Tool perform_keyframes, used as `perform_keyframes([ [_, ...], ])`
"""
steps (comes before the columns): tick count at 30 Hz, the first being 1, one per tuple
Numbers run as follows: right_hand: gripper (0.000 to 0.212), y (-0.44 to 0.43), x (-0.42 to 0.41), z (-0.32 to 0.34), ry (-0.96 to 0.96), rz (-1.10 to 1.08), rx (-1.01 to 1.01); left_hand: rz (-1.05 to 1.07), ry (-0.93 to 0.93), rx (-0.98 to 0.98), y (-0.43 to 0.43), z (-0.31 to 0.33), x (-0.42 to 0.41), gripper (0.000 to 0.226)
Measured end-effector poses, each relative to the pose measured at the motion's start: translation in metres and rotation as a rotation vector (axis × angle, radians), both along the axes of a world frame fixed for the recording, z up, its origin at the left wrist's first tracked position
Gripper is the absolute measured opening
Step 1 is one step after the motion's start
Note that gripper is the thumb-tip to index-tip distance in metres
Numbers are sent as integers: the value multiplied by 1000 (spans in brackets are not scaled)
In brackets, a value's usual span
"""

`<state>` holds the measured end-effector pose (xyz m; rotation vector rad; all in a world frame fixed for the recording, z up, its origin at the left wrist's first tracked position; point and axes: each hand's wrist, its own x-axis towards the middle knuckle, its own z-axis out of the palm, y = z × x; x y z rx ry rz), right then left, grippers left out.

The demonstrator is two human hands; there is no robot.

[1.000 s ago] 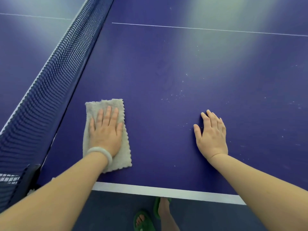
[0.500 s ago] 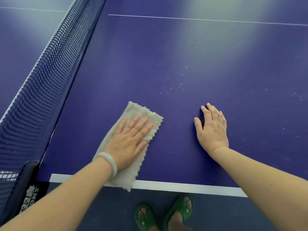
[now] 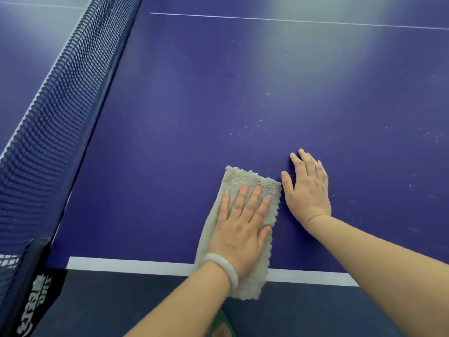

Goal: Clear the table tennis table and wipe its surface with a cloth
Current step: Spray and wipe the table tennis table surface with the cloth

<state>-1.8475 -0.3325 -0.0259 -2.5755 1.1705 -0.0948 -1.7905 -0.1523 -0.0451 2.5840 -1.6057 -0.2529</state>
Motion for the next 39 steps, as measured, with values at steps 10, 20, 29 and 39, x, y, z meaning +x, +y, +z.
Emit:
perform_keyframes([
  [10, 60, 1, 2, 0, 14, -2, -27, 698, -26, 116, 58, 8, 146, 62],
  [20, 61, -2, 2, -4, 0, 13, -35, 186, -22, 77, -86, 10, 82, 61],
  [29, 46, -45, -4, 10, -110, 85, 163, 194, -22, 62, -84, 7, 81, 61],
  [39, 59, -178, 44, -11, 3, 85, -99, 631, -10, 34, -94, 5, 89, 63],
])
